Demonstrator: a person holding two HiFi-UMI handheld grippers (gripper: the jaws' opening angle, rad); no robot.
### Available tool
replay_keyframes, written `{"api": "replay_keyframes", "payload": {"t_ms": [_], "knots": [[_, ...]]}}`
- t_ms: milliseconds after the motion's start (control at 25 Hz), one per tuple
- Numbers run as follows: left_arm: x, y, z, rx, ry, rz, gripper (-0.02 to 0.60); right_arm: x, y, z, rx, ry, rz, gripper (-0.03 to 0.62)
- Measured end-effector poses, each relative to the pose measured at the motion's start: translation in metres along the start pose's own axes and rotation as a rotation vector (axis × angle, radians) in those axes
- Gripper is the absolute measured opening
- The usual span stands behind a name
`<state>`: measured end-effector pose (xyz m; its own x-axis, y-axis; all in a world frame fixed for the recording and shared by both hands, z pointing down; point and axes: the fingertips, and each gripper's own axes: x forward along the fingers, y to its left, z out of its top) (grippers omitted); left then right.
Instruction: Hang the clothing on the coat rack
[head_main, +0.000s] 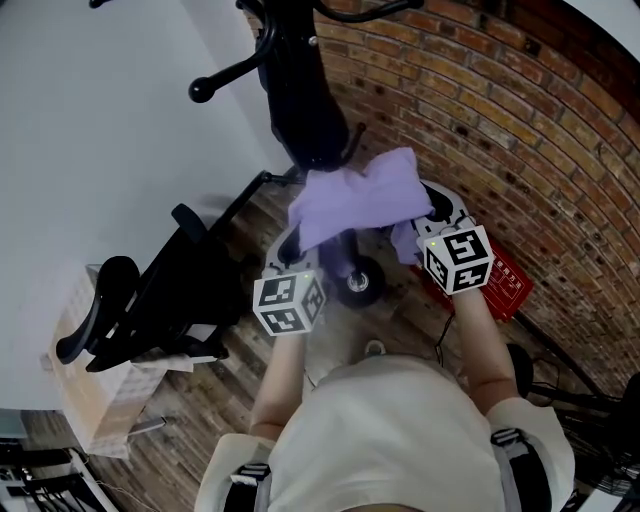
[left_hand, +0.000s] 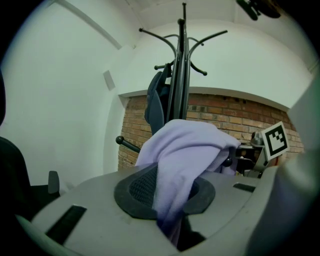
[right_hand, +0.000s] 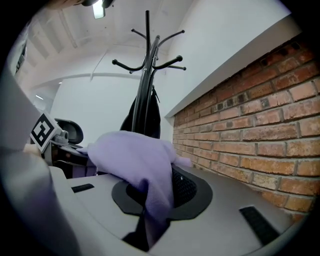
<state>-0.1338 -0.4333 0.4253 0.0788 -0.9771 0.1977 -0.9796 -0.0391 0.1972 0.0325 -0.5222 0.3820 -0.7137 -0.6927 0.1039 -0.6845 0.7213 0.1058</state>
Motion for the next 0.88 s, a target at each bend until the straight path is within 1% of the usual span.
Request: {"api": "replay_keyframes", "payload": {"t_ms": [280, 480, 640, 880], "knots": [[0.019, 0.001, -0.018, -0.004, 0.039, 0.004, 0.053, 0.018, -0.013, -0.030, 0.016, 0.056, 0.005, 0.051], [0.028, 0.001, -0.029, -0.007, 0.058, 0.000, 0.054, 0.028, -0.013, -0.052, 0.035, 0.094, 0.020, 0.052], [0.034, 0.002, -0.044, -0.009, 0.083, 0.000, 0.055, 0.032, -0.006, -0.072, 0.059, 0.129, 0.037, 0.052], [0.044, -0.002, -0.073, -0.016, 0.134, -0.014, 0.058, 0.037, 0.018, -0.102, 0.087, 0.173, 0.090, 0.052]]}}
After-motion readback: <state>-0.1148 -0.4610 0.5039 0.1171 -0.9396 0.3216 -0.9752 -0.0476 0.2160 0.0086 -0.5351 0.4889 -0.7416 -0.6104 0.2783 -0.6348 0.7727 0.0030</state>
